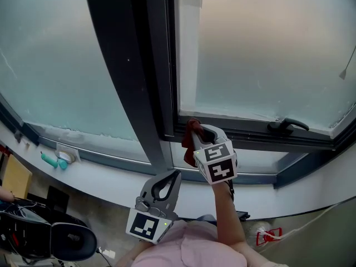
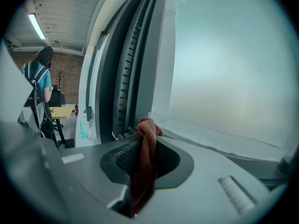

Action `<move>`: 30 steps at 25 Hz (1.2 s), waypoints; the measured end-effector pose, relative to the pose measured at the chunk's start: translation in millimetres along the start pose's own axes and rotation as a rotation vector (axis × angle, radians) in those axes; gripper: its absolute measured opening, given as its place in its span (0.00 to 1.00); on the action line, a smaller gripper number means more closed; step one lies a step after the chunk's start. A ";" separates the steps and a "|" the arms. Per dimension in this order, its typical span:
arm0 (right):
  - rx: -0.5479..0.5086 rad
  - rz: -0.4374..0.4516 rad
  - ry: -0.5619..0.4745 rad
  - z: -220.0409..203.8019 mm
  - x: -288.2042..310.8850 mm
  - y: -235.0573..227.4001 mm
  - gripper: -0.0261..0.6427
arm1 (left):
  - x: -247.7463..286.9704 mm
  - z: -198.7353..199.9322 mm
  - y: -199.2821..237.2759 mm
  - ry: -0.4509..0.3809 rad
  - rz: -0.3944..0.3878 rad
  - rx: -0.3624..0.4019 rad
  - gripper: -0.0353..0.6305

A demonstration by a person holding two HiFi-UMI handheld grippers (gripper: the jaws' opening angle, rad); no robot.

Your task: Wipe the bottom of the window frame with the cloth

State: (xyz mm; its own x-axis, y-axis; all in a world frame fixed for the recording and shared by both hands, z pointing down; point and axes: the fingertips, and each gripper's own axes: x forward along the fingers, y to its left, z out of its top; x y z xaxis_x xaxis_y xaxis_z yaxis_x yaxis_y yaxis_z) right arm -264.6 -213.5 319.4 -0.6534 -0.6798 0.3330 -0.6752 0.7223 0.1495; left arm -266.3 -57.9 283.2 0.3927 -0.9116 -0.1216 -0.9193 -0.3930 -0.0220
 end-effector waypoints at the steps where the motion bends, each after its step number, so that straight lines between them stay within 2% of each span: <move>1: 0.003 0.001 -0.001 0.6 0.4 0.1 0.13 | 0.3 0.0 1.1 0.001 0.001 0.000 0.05; 8: 0.017 -0.005 0.001 -1.4 -2.8 -7.0 0.13 | 0.9 -1.0 7.1 0.003 0.011 -0.007 0.05; 14: 0.024 -0.019 -0.002 -5.3 -9.5 -14.4 0.13 | 0.3 -14.3 8.9 0.067 0.004 0.006 0.05; 17: 0.025 -0.020 -0.003 -6.2 -11.4 -18.2 0.13 | 5.0 -13.5 9.5 0.058 0.002 0.000 0.05; 20: 0.029 -0.016 -0.004 -8.1 -13.5 -21.0 0.13 | 12.7 -2.9 8.4 0.002 0.003 -0.016 0.05; 30: 0.044 -0.028 -0.021 -11.0 -20.3 -31.2 0.13 | 19.1 -9.1 5.2 0.017 -0.009 -0.021 0.05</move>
State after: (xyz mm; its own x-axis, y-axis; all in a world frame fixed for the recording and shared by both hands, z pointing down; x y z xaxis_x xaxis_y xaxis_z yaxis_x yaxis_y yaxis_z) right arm -226.6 -220.8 318.2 -0.6410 -0.7022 0.3099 -0.7072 0.6972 0.1172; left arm -263.4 -78.5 289.8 0.4019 -0.9097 -0.1046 -0.9148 -0.4039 -0.0020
